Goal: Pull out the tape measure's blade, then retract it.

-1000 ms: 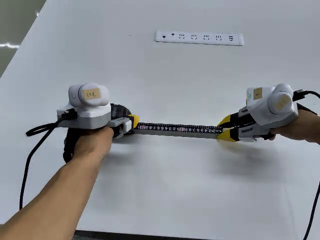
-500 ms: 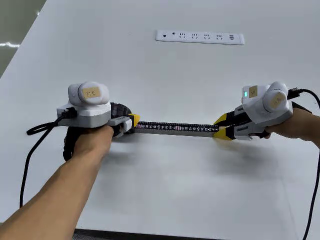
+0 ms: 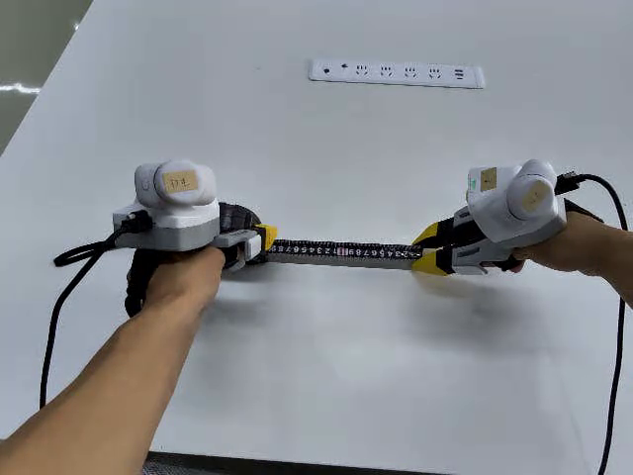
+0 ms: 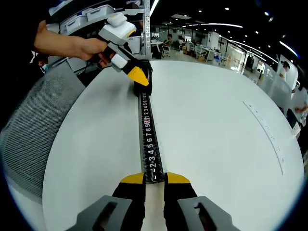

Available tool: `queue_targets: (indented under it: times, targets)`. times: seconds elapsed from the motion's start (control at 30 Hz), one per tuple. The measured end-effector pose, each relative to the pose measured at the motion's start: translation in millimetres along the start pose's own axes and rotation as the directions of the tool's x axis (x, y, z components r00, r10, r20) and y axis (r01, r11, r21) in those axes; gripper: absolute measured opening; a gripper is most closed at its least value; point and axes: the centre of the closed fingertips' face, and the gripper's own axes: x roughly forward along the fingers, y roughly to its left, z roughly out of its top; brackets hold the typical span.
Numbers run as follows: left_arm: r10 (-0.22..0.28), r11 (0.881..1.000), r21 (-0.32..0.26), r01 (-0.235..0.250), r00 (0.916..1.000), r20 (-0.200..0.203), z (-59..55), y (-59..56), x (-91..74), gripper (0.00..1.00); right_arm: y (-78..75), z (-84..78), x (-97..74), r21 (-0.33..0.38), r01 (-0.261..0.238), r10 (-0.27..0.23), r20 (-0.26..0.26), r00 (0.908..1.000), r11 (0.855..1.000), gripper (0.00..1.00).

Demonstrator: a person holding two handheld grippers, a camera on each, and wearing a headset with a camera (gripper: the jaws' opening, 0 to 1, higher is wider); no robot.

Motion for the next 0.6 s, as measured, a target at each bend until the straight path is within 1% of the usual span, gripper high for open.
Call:
queue_targets:
  times: [0.6]
  targets:
    - [-0.005, 1.0, -0.006, 0.005, 1.0, -0.001, 0.0, 0.2, 0.0, 0.6, 2.1, 15.5, 12.1, 0.0, -0.009, 0.009, 0.019, 0.9998, 1.0, 0.11]
